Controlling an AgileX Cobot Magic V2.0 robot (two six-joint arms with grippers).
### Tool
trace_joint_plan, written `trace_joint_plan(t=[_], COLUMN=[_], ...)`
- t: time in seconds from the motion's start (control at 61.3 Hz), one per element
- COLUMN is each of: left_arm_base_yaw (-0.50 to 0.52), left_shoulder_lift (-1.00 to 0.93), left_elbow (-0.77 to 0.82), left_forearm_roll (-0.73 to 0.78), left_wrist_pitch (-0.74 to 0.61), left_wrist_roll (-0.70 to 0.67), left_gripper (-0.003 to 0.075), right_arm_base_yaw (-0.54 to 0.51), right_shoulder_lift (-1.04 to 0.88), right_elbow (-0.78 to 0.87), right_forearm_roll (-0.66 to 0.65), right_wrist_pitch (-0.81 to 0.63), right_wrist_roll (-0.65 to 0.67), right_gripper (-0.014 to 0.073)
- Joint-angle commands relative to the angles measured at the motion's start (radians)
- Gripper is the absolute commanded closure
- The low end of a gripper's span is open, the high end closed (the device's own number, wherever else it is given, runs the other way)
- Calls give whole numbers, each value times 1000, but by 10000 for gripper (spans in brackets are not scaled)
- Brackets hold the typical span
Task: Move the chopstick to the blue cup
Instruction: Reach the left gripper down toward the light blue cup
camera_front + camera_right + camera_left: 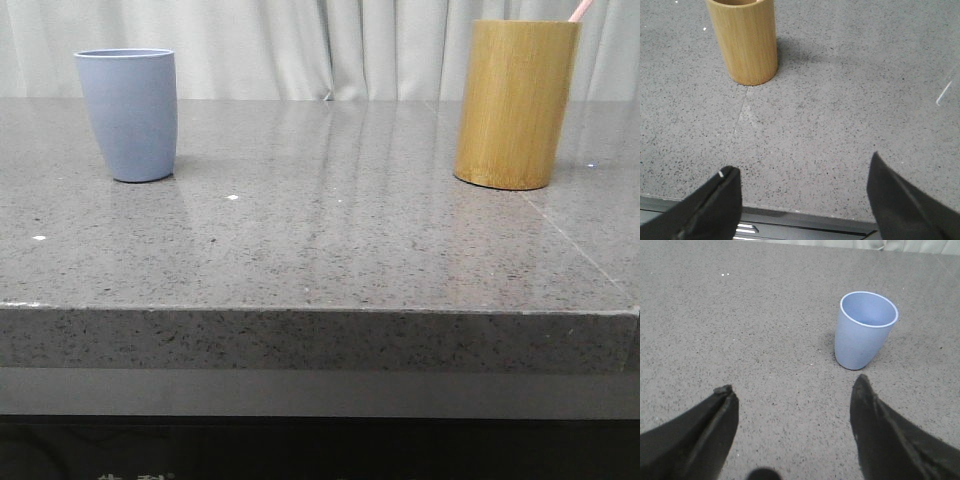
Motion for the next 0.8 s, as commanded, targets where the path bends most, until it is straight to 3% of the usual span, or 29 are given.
trace_joint_plan(t=[0.0, 0.424, 0.783], left_arm_base_yaw=[-13, -142, -150], left_shoulder_lift=[52, 418, 781], left_elbow=[-69, -333, -687], left_forearm_roll=[-33, -44, -21], left_wrist_pitch=[-75, -61, 205], left_wrist_roll=[35, 86, 86], left_gripper=[217, 218, 218], right_arm_base_yaw=[-5, -5, -5], right_shoulder_lift=[11, 11, 11], right_elbow=[-27, -27, -27], right_forearm_roll=[15, 26, 26], right_wrist_pitch=[-58, -58, -56], right_wrist_roll=[-12, -12, -12], right_gripper=[33, 33, 33])
